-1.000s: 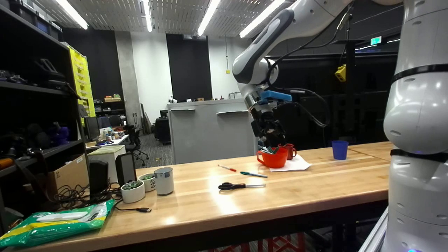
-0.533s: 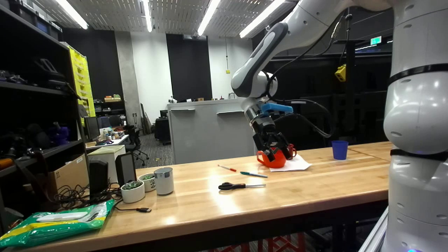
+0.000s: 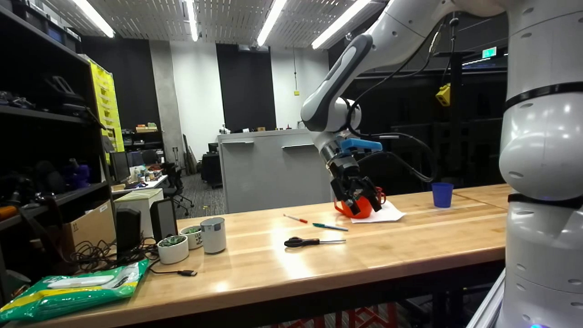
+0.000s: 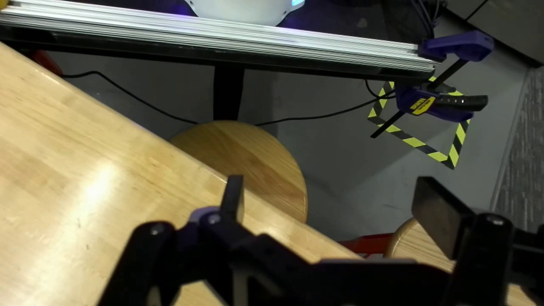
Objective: Spin the scissors clockwise and open and close the scissors legs using the thumb and finger placements
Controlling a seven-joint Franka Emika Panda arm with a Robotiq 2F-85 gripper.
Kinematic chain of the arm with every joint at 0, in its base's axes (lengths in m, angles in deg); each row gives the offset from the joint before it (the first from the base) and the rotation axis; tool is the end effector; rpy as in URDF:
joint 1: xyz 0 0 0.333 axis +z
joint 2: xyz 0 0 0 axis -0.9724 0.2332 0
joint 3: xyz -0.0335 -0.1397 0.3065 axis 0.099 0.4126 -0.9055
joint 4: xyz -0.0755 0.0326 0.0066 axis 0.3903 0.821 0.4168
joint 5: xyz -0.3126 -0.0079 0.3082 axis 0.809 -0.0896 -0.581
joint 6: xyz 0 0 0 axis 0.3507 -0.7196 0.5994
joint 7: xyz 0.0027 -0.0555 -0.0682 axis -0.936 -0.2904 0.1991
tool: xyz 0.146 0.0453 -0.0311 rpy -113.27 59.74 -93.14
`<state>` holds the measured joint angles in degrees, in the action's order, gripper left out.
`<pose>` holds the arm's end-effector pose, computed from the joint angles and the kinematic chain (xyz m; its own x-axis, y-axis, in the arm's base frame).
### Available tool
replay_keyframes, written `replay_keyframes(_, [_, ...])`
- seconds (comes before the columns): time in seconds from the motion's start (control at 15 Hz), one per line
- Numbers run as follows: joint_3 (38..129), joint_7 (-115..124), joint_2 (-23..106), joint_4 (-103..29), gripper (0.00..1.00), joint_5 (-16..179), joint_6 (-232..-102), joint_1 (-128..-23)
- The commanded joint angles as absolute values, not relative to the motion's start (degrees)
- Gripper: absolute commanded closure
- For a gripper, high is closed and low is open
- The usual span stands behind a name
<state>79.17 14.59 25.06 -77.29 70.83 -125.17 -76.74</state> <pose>0.4253 0.0176 0.2653 0.7762 0.0776 -0.6257 -0.0225 -0.9883 -0.1506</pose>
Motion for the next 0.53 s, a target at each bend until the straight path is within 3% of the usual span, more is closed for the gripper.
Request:
replay_keyframes(0.0, [79.2, 14.6, 25.1, -77.2, 0.0, 70.9, -125.0, -76.7])
replay_keyframes(0.47, [79.7, 10.2, 24.2, -82.9, 0.0, 65.0, -144.3, -76.9])
